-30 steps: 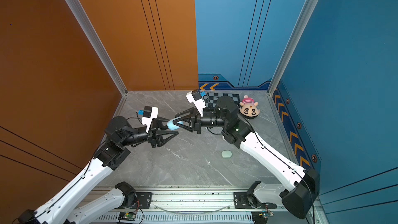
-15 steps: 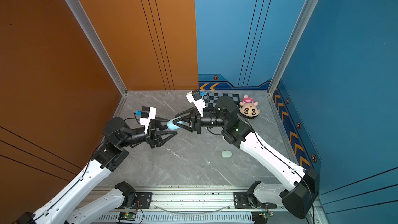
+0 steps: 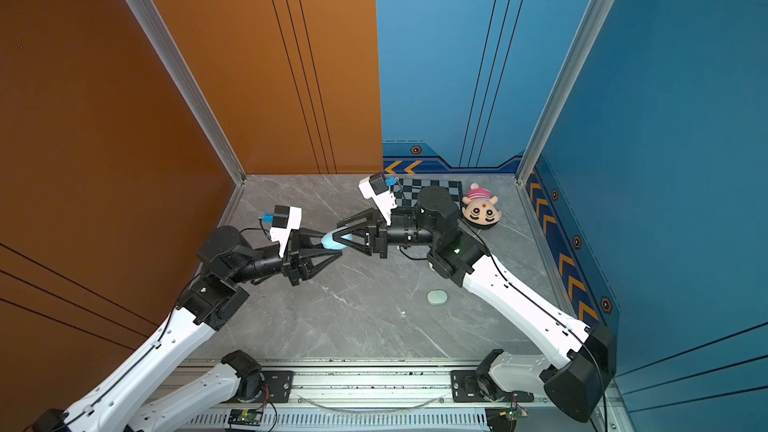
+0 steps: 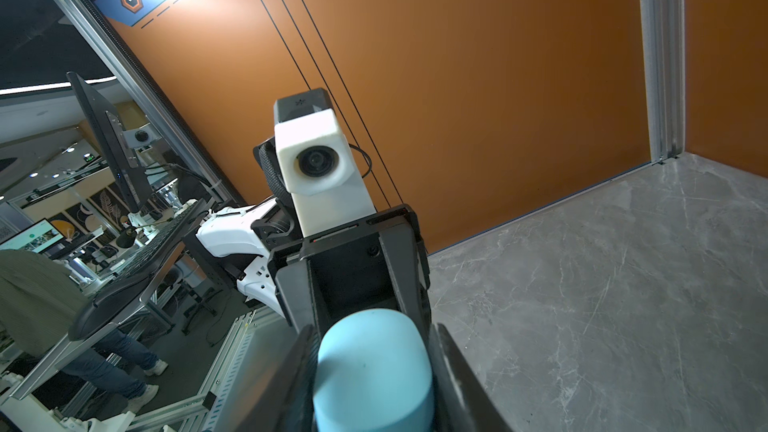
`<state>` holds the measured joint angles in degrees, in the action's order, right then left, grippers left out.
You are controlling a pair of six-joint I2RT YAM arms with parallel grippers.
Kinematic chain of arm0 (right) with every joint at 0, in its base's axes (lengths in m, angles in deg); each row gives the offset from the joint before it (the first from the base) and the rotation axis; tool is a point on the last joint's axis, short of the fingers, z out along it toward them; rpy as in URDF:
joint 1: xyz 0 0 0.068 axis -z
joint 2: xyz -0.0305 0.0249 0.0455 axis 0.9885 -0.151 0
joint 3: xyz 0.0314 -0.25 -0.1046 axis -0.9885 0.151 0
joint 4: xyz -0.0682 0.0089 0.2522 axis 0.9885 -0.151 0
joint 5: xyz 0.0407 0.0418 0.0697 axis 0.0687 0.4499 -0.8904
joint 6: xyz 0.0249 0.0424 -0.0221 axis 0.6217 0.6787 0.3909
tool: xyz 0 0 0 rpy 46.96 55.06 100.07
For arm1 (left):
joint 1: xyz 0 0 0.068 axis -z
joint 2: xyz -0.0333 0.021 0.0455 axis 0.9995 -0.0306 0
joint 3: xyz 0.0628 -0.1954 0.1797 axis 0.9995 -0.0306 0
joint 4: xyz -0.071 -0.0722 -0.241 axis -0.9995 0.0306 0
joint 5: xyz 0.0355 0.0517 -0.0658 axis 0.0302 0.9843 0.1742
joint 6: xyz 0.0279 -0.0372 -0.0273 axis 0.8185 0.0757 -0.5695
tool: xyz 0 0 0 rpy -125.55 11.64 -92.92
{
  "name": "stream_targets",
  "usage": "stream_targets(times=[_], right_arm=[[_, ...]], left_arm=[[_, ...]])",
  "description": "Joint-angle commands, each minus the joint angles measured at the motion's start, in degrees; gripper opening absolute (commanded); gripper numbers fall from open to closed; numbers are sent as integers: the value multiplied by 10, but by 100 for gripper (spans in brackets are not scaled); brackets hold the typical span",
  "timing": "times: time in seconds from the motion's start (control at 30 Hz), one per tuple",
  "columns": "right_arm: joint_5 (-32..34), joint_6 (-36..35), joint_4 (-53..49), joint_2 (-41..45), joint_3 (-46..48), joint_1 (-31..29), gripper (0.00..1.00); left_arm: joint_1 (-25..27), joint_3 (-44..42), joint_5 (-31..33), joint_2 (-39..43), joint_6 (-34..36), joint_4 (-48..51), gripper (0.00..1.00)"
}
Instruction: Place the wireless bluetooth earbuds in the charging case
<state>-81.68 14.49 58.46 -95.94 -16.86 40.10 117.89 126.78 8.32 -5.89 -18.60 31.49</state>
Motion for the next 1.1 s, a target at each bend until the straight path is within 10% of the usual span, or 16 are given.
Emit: stream_targets(times=[0.0, 0.17, 0.47, 1.07], right_arm=[[-7, -1, 10, 3, 9, -5, 25], [-1, -4, 10, 6, 10, -4, 42], [9, -55, -42, 26, 3, 6, 66], [72, -123, -126, 35, -11, 20, 71]], left_arm=[[0, 15, -6, -1, 5, -15, 32], [-2, 18, -18, -6, 5, -15, 8], [-3, 17, -18, -6, 3, -14, 5], [-3, 22, -25, -11, -2, -14, 4]])
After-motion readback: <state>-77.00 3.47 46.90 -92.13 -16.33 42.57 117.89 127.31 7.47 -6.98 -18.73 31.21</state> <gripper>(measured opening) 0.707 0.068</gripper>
